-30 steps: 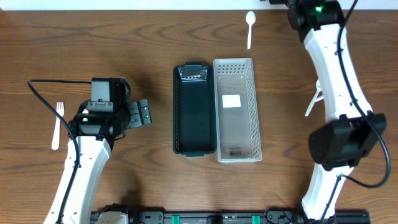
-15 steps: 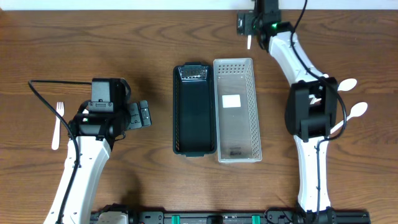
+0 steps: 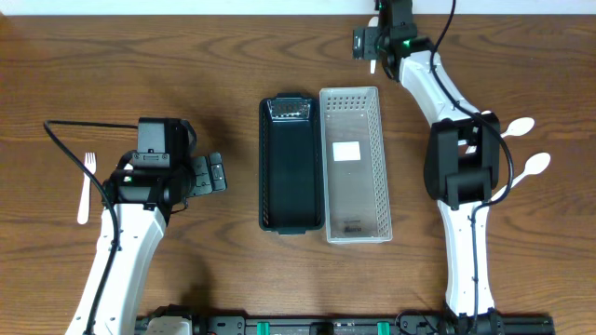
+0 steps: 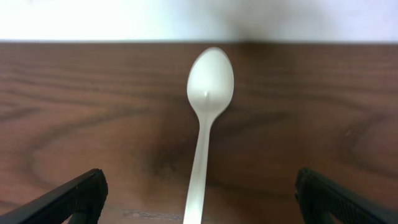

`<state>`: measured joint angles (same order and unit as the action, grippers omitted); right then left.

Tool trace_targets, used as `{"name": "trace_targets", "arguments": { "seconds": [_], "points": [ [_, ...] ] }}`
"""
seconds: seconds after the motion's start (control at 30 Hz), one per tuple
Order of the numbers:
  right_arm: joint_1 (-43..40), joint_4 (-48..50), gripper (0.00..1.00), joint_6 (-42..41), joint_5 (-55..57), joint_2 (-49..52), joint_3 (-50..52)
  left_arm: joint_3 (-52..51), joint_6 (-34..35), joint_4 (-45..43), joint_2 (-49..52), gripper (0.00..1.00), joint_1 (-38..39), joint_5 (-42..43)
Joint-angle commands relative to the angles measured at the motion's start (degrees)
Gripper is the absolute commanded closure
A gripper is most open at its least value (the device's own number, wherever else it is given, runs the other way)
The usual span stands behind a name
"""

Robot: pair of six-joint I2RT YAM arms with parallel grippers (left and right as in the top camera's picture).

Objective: Pack container

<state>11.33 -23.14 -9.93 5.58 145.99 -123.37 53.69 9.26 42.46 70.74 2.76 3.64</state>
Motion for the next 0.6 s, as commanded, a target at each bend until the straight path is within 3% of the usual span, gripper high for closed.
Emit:
{"name": "trace_targets", "arguments": {
  "seconds": [0.0,0.57],
  "points": [
    [0.0,-0.3,0.01,-0.8,0.0,2.3,-0.5,0.8,1.0,0.4,0.0,0.02,0.2,-0.7],
    [-1.4,-2.4,0.04,-2.1,-2.2,5.5,-0.5,0.8,1.0,0.4,0.0,0.02,0.2,-0.7]
  ]
}}
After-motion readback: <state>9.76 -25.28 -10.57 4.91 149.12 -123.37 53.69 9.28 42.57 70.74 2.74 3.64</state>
